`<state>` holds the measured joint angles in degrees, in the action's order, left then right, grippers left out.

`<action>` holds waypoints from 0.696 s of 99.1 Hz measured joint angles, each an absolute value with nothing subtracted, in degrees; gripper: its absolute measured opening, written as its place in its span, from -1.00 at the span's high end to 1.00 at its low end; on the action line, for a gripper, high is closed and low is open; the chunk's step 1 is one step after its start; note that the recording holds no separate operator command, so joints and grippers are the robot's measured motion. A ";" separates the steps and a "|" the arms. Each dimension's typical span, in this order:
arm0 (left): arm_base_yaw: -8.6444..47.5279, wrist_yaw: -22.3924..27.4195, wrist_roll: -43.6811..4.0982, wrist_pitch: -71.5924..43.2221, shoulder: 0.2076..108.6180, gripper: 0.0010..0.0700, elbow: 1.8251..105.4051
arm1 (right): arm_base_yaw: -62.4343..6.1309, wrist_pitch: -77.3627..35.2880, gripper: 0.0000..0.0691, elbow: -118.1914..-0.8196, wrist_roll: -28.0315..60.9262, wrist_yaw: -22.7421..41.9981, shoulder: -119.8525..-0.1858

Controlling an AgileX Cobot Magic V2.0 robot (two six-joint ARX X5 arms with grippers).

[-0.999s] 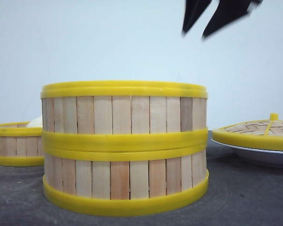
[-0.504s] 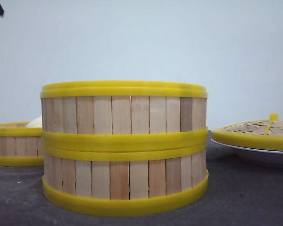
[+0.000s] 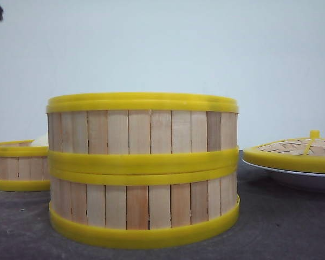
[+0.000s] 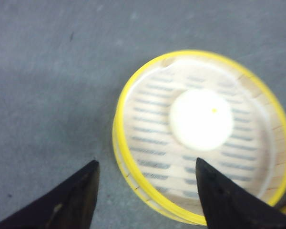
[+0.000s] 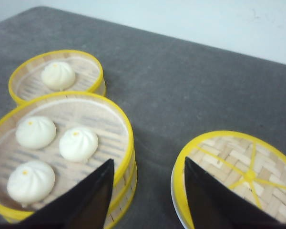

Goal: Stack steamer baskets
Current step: 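Move the left gripper down to the rim of the single-bun basket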

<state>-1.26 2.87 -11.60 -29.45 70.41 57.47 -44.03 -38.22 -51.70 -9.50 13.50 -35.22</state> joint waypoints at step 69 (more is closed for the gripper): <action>-1.48 -1.69 -10.92 -31.66 92.42 0.04 65.84 | -44.10 -37.93 0.19 -51.70 -9.52 13.52 -35.24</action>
